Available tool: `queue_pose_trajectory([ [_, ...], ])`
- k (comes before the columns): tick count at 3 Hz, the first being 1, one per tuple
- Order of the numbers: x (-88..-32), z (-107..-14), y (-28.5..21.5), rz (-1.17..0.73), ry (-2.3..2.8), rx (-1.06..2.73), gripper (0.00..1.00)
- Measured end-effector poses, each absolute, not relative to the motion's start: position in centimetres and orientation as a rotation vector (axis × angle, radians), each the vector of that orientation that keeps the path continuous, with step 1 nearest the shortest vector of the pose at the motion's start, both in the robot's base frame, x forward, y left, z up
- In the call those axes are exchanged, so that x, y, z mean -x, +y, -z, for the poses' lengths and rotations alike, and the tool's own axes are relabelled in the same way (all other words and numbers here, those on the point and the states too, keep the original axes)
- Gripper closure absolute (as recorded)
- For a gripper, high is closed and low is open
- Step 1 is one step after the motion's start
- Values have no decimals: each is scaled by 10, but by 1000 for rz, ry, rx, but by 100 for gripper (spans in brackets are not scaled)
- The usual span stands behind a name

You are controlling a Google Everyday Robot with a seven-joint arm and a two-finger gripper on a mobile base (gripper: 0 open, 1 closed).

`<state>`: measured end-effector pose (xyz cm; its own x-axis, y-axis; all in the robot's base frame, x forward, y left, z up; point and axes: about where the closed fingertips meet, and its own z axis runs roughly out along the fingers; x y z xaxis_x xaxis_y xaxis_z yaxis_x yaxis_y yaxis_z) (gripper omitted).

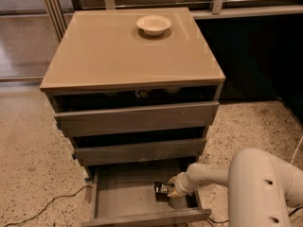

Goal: Pick rxbar chocolate from bottom drawer and place on counter

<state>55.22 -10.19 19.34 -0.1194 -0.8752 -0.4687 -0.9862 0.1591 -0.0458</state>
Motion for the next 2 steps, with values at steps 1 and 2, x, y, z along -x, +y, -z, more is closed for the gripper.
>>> queue_pose_trajectory([
  [1,-543,-241,-122,-370,2066,1759,100],
  [2,-540,-273,-137,-351,2071,1753,100],
])
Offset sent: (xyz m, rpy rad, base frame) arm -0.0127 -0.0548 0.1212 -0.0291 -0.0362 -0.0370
